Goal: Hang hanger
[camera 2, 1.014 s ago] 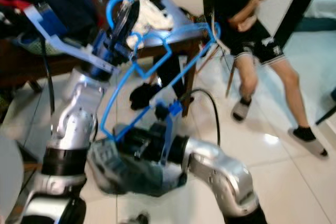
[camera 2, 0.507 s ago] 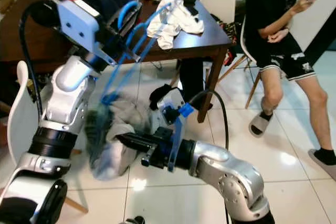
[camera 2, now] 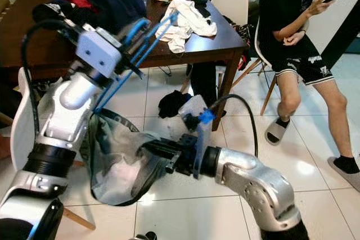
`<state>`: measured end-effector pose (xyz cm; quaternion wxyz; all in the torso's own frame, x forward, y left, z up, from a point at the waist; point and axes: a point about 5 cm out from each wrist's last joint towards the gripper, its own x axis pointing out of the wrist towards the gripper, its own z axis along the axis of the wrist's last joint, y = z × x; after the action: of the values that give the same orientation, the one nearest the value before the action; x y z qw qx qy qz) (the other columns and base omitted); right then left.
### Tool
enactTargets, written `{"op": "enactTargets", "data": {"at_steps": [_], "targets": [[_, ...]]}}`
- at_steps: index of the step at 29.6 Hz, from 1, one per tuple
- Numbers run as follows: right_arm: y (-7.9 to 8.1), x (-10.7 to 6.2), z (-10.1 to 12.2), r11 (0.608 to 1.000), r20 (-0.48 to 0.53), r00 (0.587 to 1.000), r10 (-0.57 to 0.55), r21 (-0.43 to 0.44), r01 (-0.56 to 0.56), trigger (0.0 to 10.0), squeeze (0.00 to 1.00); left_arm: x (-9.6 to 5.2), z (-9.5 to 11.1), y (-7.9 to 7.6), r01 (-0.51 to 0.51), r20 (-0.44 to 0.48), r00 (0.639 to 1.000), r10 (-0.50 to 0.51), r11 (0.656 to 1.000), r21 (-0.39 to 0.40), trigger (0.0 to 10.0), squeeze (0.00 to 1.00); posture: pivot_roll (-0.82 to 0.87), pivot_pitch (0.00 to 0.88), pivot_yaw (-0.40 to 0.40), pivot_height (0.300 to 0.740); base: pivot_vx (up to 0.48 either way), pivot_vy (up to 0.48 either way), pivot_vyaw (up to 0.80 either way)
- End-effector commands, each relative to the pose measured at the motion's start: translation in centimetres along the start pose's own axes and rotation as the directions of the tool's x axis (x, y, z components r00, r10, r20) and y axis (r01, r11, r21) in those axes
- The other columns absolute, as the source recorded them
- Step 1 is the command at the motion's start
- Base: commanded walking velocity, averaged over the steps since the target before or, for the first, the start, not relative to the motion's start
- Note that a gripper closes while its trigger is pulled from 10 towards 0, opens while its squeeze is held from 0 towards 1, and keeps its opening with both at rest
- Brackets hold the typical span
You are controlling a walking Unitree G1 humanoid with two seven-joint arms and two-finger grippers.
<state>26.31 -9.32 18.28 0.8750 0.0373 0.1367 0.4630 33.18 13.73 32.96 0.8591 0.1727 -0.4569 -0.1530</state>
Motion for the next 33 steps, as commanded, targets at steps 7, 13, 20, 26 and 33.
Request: {"op": "enactTargets", "data": {"at_steps": [7, 13, 20, 26, 33], "targets": [[-3.8, 0.9, 1.4, 0.953, 0.055, 0.952, -0.302, 0.040, 0.300, 10.0, 0.00, 1.4, 8.4, -1.0, 0.417, 0.475, 0.879, 0.049, 0.405, -0.814, 10.0, 0.00, 0.09, 0.160, -0.073, 0.740, 0.000, 0.000, 0.00], [-3.3, 1.5, 2.2, 0.961, 0.098, 0.957, -0.273, 0.079, 0.266, 10.0, 0.00, -1.3, 9.3, -2.1, 0.668, 0.671, 0.732, 0.119, 0.073, -0.741, 10.0, 0.00, 0.07, 0.172, -0.070, 0.740, 0.000, 0.000, 0.00], [-2.0, 1.4, 3.2, 0.982, 0.147, 0.974, -0.172, 0.108, 0.157, 10.0, 0.00, -3.2, 6.9, -4.6, 0.709, 0.679, 0.703, -0.212, 0.142, -0.691, 10.0, 0.00, 0.04, 0.185, -0.066, 0.740, 0.000, 0.000, 0.00], [0.3, 1.2, 3.1, 0.997, 0.167, 0.986, -0.010, 0.076, -0.003, 10.0, 0.00, -0.8, 7.5, -3.9, 0.728, 0.616, 0.684, -0.391, 0.417, -0.544, 10.0, 0.00, 0.04, 0.200, -0.075, 0.740, 0.000, 0.000, 0.00], [2.6, 1.0, 3.7, 0.986, 0.229, 0.965, 0.132, 0.067, -0.151, 10.0, 0.00, 2.3, 11.2, -1.1, 0.746, 0.786, 0.594, -0.173, 0.484, -0.457, 10.0, 0.00, -0.01, 0.210, -0.080, 0.740, 0.000, 0.000, 0.00]]}}
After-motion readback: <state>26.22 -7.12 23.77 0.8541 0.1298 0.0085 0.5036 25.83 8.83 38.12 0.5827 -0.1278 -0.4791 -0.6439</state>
